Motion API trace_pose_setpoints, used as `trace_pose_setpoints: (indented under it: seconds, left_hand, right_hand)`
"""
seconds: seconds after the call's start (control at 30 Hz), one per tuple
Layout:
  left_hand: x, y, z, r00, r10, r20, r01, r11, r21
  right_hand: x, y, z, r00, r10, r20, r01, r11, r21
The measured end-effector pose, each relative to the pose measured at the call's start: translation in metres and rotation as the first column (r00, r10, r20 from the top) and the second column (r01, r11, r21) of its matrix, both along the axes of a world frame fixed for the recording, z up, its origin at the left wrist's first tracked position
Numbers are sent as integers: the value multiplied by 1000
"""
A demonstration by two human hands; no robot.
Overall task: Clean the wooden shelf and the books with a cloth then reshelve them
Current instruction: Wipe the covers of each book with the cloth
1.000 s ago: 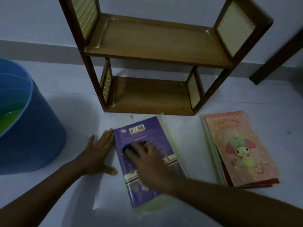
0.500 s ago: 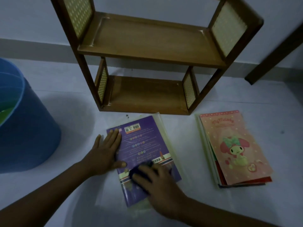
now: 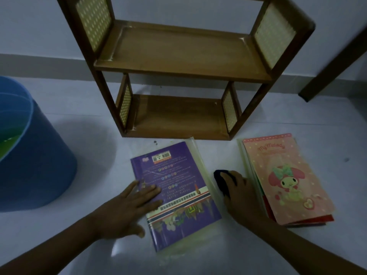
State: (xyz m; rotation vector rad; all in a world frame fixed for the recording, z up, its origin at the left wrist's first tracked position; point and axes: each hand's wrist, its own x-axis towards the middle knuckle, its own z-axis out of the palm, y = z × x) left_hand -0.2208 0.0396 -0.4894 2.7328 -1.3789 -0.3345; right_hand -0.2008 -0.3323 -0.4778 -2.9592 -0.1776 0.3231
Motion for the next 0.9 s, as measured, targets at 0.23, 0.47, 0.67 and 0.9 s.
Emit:
trace_pose_setpoints:
  seconds: [0.23, 0.47, 0.67, 0.9]
  left_hand:
    - [14, -19, -2, 984, -145, 100, 134, 985, 111]
    - [0, -15, -10, 982, -89, 166, 74, 992, 98]
    - [-2, -13, -15, 970, -109, 218, 84, 989, 121]
    - [-1, -4, -12, 929, -118, 350, 153, 985, -75]
  right_hand:
    - [-3, 48, 35, 1000, 4, 24, -1, 994, -105]
    - [-6, 75, 28, 942, -63, -329, 161, 947, 279]
    - [17, 90, 23, 815, -282, -506, 468, 836, 287]
    - [32, 80, 26, 669, -241, -703, 611, 717, 336]
